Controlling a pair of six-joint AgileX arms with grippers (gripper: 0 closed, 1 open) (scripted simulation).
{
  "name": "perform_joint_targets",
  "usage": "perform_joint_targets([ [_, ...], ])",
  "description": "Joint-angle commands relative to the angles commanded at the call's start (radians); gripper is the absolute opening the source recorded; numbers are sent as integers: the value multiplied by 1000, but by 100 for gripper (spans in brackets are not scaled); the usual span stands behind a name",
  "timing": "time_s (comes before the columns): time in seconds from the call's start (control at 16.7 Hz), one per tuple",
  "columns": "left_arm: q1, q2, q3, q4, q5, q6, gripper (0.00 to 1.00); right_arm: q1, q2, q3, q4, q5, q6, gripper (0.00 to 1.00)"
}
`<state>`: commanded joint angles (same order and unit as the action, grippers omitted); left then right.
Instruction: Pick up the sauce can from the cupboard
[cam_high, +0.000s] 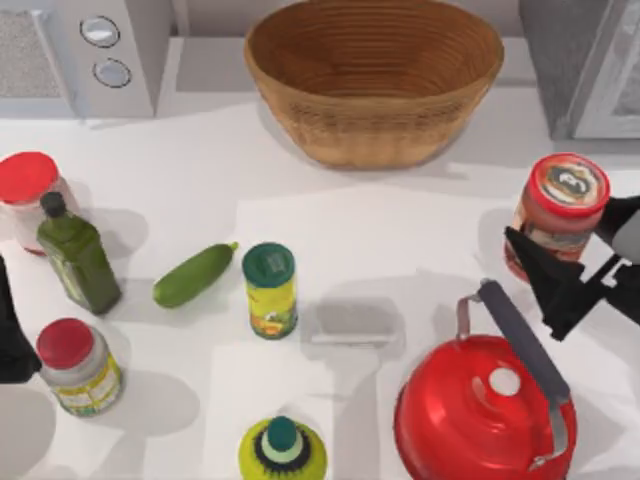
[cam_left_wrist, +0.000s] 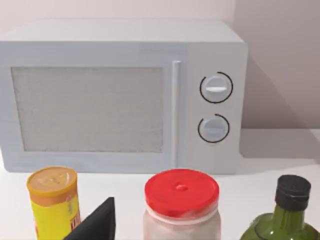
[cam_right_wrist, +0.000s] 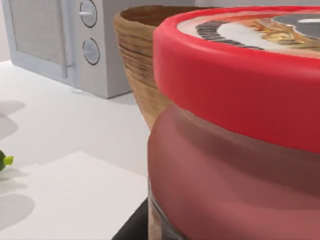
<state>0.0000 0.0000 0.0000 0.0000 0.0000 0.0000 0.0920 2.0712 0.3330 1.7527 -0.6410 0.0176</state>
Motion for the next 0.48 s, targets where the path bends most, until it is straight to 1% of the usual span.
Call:
perform_joint_targets([
  [0.3, 0, 0, 0, 0, 0, 0, 100, 90, 120, 134, -15, 90, -3, 0],
  [0.48, 0, 0, 0, 0, 0, 0, 100, 111, 147, 157, -19, 106, -5, 0],
])
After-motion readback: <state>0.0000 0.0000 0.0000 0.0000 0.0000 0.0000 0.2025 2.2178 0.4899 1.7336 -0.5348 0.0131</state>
